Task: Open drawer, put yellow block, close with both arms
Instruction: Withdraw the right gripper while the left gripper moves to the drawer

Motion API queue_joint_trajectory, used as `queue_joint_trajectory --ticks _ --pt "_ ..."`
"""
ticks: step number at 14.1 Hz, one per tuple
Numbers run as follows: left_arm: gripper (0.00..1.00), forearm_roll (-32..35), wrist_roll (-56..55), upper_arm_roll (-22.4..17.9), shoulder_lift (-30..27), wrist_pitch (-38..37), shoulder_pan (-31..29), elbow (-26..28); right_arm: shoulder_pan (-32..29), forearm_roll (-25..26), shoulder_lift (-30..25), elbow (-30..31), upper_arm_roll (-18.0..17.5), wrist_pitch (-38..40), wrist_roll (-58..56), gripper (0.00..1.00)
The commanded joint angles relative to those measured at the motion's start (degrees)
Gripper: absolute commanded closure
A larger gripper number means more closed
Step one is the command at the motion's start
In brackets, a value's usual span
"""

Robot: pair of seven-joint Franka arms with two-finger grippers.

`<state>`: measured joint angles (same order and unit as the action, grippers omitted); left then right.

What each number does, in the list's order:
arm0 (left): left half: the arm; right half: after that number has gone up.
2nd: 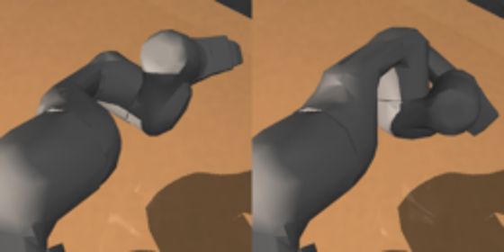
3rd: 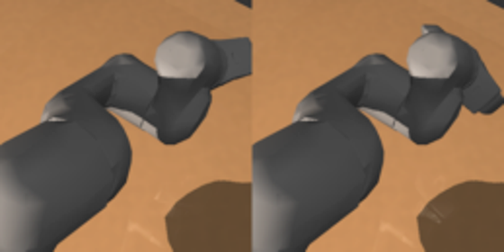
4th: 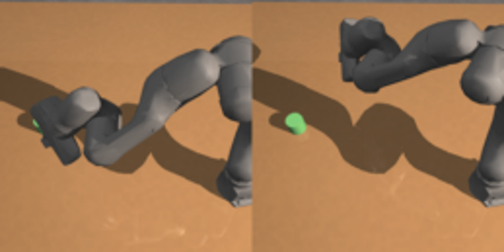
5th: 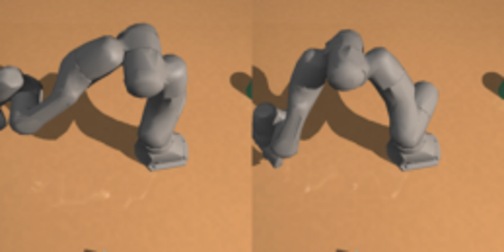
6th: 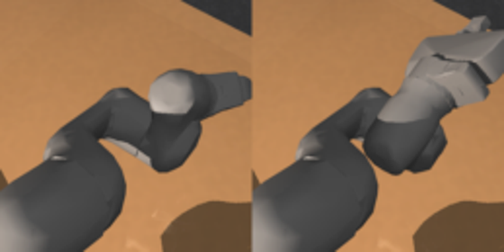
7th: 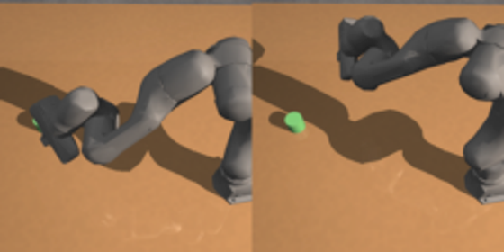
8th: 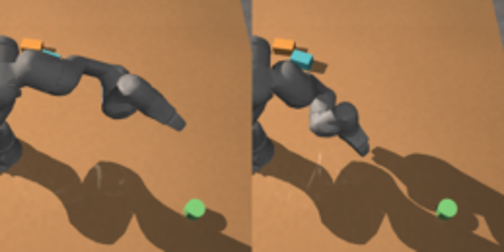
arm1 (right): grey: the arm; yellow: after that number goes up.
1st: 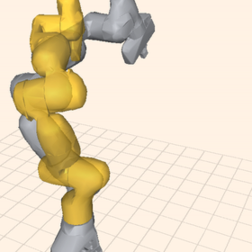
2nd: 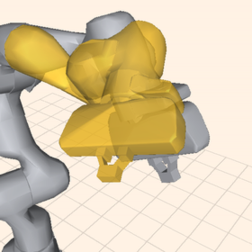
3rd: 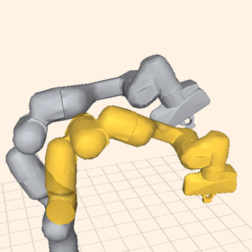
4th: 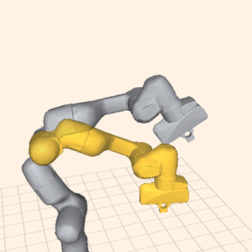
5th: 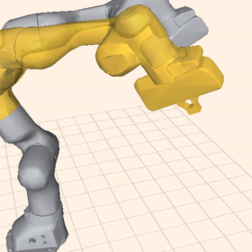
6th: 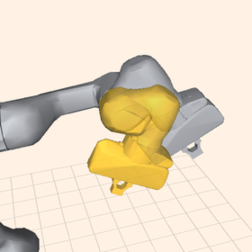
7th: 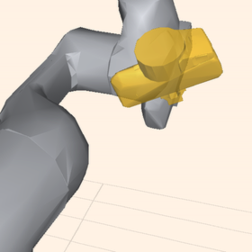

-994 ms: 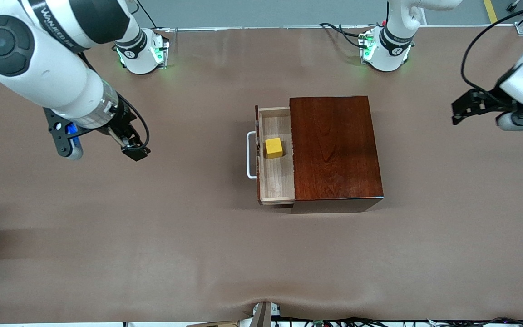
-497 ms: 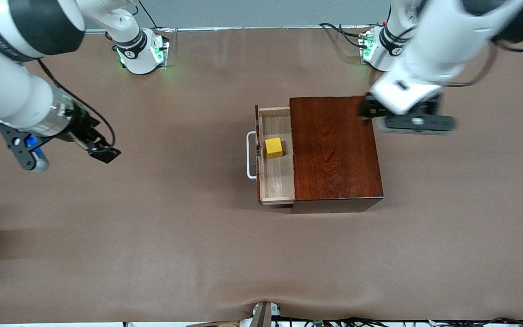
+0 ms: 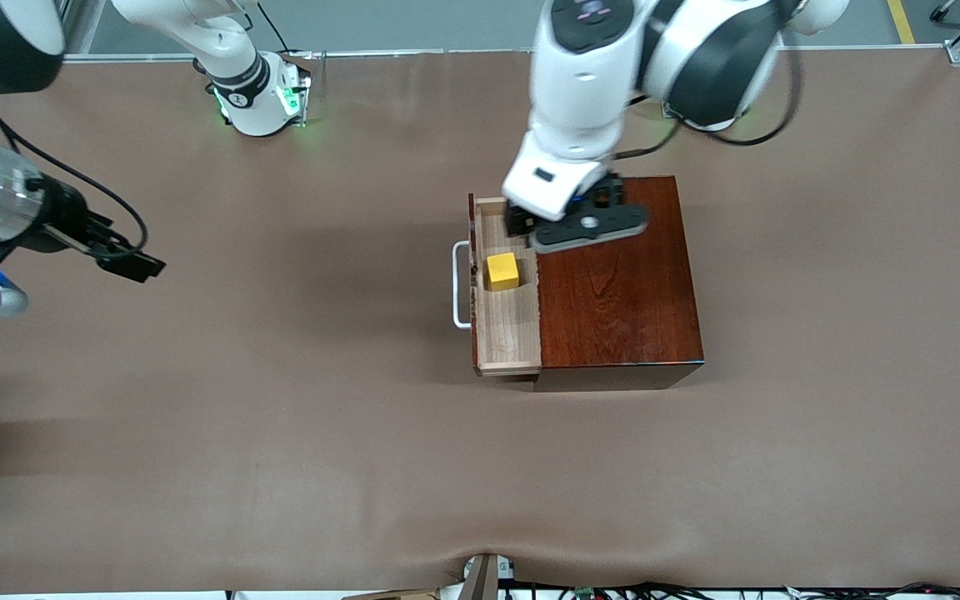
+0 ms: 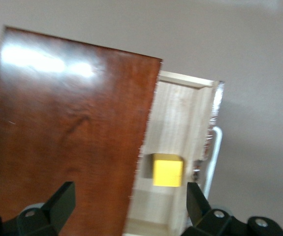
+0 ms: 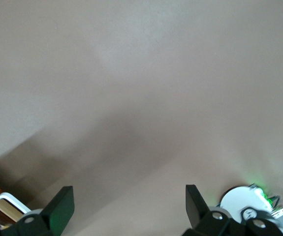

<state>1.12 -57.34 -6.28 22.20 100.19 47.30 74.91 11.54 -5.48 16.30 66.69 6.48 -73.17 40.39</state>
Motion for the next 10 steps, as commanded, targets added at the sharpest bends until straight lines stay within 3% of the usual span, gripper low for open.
queue_joint_trajectory --ticks 1,5,10 --pt "0.00 -0.41 -8.90 -0.40 3.89 3.60 3.05 -2.32 -3.36 0.91 -2.32 1.25 -1.12 1.01 -10.37 0.00" --pt "0.00 -0.50 -17.53 0.57 9.43 8.52 4.73 -5.65 -7.93 0.99 -3.73 1.95 -1.21 1.37 -30.33 0.00" --pt "0.00 -0.41 -27.64 0.04 14.62 15.46 8.24 -7.23 -7.77 5.38 -11.18 12.56 -1.56 -3.98 -33.97 0.00"
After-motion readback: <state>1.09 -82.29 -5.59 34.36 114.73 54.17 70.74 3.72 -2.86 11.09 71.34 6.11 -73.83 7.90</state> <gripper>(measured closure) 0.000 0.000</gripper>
